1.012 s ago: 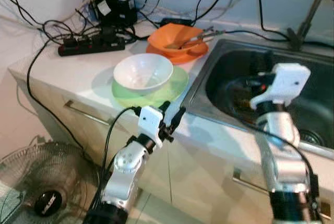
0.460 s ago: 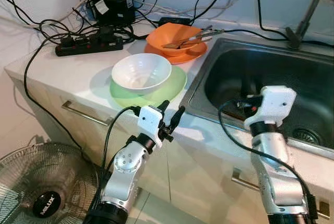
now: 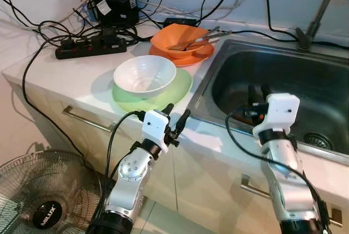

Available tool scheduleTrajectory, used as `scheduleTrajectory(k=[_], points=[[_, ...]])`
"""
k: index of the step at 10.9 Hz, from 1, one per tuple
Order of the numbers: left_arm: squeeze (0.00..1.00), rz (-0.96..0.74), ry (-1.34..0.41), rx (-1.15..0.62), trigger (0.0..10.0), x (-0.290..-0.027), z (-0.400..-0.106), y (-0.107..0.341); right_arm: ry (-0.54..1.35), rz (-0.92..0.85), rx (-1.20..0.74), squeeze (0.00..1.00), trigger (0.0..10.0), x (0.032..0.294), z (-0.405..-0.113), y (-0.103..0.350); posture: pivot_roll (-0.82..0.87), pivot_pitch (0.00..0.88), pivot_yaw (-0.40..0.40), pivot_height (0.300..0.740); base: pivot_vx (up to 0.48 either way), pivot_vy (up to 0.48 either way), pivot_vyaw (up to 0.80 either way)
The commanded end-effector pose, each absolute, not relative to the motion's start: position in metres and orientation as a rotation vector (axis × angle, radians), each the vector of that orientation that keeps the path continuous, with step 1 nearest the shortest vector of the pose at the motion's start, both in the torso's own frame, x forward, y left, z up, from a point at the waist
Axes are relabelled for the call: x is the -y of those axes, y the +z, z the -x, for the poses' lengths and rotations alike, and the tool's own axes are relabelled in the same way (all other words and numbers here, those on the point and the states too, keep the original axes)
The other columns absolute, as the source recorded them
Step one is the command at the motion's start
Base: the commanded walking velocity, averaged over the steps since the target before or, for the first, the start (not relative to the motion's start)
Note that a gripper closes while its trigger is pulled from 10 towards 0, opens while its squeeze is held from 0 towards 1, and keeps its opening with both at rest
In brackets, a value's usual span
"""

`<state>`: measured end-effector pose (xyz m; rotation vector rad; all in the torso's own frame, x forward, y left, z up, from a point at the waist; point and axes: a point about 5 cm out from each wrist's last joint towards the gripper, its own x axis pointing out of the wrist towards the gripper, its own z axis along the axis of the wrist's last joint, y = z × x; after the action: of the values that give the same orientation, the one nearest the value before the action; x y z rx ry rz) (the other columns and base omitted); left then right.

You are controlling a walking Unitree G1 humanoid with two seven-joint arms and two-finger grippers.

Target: Kitchen organization

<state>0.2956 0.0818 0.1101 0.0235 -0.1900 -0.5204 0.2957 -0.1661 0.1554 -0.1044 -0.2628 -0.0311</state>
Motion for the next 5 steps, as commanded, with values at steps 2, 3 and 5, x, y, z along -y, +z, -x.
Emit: scheduleTrajectory(k=[2, 3, 5], points=[[0.0, -0.053, -0.482, 0.192, 10.0, -0.091, -0.298, 0.112, -0.03, 0.098, 0.278, 0.0, 10.0, 0.164, -0.299, 0.157, 0.04, 0.062, 0.064, 0.74, 0.0, 0.0, 0.0], [0.0, -0.063, -0.498, 0.231, 10.0, -0.088, -0.298, 0.122, -0.03, 0.095, 0.278, 0.0, 10.0, 0.163, -0.299, 0.157, 0.04, 0.06, 0.064, 0.74, 0.0, 0.0, 0.0], [0.0, -0.09, -0.533, 0.361, 10.0, -0.081, -0.306, 0.162, -0.041, 0.086, 0.274, 0.0, 10.0, 0.165, -0.303, 0.155, 0.05, 0.045, 0.064, 0.74, 0.0, 0.0, 0.0]])
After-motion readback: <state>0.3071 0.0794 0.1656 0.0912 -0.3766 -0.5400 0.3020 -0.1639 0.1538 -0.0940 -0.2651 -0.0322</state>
